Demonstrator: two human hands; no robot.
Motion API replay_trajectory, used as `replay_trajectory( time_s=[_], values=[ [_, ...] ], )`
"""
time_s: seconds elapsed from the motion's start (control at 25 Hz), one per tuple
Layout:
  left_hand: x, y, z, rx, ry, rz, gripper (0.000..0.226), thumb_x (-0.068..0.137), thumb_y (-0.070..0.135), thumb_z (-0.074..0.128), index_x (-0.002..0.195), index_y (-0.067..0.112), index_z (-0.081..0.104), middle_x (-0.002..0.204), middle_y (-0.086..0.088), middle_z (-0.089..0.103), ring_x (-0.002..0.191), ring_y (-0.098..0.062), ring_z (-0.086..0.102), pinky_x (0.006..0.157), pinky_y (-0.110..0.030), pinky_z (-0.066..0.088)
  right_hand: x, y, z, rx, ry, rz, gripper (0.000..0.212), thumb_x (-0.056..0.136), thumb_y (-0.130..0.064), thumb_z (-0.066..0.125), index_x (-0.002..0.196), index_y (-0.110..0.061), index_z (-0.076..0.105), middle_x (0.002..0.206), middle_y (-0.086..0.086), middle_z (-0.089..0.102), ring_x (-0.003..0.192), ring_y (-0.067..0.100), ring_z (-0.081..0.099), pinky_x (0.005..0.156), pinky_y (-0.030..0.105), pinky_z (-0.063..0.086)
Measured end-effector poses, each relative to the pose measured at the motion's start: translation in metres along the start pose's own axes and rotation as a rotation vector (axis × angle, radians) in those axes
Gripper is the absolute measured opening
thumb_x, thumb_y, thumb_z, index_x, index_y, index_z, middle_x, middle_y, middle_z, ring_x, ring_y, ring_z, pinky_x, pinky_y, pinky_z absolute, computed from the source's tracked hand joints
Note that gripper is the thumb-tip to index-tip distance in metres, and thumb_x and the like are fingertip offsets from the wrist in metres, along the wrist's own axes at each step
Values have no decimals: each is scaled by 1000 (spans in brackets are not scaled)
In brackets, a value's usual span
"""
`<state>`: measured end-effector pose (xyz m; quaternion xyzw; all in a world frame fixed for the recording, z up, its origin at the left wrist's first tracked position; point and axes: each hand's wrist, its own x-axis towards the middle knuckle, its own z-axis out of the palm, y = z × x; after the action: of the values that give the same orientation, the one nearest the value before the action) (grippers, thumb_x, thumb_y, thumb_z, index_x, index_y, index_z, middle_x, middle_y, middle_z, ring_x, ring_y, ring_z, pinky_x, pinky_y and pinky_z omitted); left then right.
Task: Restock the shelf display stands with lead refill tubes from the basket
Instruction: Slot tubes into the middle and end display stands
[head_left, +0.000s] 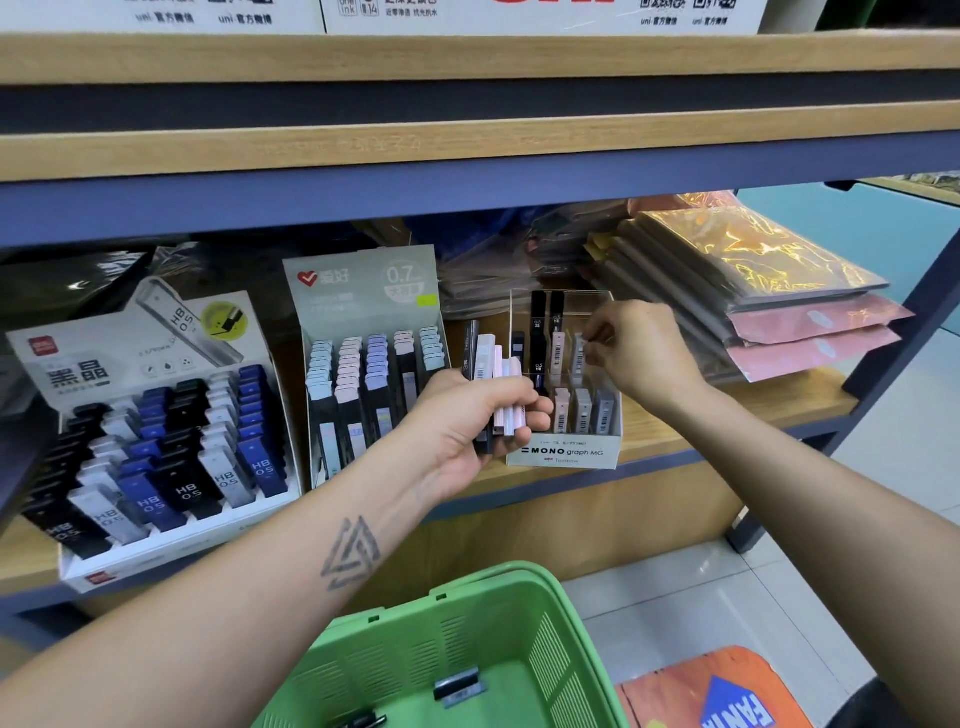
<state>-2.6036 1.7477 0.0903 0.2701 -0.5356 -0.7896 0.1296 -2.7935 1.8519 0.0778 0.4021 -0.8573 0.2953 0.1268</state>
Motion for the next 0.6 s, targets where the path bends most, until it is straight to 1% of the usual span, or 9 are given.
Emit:
replay_trajectory(
  time_s=[0.16, 0.24, 0.28, 0.32, 0.36, 0.4, 0.44, 0.52, 0.6],
  values=[
    [-2, 1, -2, -44, -34, -29, 16, 86, -3, 68, 101, -4, 66, 92, -23, 74, 69, -20, 71, 50, -20, 54, -2, -6, 0, -101, 21, -23, 16, 85, -3, 65, 98, -10, 70, 90, 13, 71, 84, 35, 68, 74, 46, 58],
    [-3, 2, -2, -69, -59, -49, 17, 86, -3, 68, 103, -4, 66, 94, -24, 74, 69, -20, 71, 50, -19, 54, -3, -17, -10, -73, 48, -34, 17, 85, -4, 62, 97, -12, 72, 88, 7, 72, 82, 31, 68, 73, 44, 58],
    [-3, 3, -2, -80, -68, -57, 17, 86, -4, 67, 103, -5, 66, 95, -25, 74, 68, -19, 71, 49, -19, 54, -5, -25, -16, 66, 5, 3, 15, 87, -7, 65, 95, -14, 75, 88, 2, 73, 82, 26, 69, 74, 41, 59],
    [-3, 3, -2, -89, -75, -62, 17, 86, -4, 66, 103, -5, 66, 94, -25, 73, 67, -19, 70, 49, -19, 53, -7, -35, -22, 278, -111, 64, 12, 88, -11, 70, 96, -17, 77, 88, -1, 74, 83, 22, 70, 75, 36, 60],
    [-3, 3, -3, -92, -80, -65, 15, 86, -5, 66, 102, -5, 66, 94, -25, 73, 67, -19, 69, 49, -19, 53, -11, -43, -28, 490, -280, 122, 10, 89, -17, 74, 98, -18, 78, 90, -2, 76, 85, 20, 71, 76, 32, 60],
    [-4, 3, -3, -88, -84, -66, 13, 87, -5, 66, 100, -5, 67, 93, -25, 73, 67, -19, 69, 49, -19, 53, -14, -50, -30, 610, -441, 139, 13, 89, -23, 76, 101, -18, 79, 93, -1, 77, 89, 20, 72, 78, 32, 60],
    [-5, 3, -2, -80, -88, -67, 13, 87, -4, 66, 99, -4, 68, 93, -25, 72, 67, -19, 69, 50, -19, 53, -16, -52, -30, 652, -538, 123, 16, 88, -25, 78, 102, -18, 79, 96, 1, 77, 93, 22, 72, 82, 35, 60],
    [-6, 3, -2, -72, -93, -72, 12, 87, -2, 68, 99, -4, 69, 93, -25, 73, 69, -20, 69, 51, -19, 52, -18, -51, -28, 749, -561, 145, 17, 84, -18, 81, 99, -11, 79, 95, 9, 77, 91, 27, 72, 87, 42, 58],
    [-7, 4, -3, -102, -111, -92, 13, 88, 0, 68, 99, -5, 70, 97, -25, 73, 72, -21, 71, 51, -18, 54, -16, -48, -29, 917, -522, 247, 13, 82, -3, 79, 95, -4, 77, 91, 16, 74, 86, 27, 70, 87, 41, 58]
  ],
)
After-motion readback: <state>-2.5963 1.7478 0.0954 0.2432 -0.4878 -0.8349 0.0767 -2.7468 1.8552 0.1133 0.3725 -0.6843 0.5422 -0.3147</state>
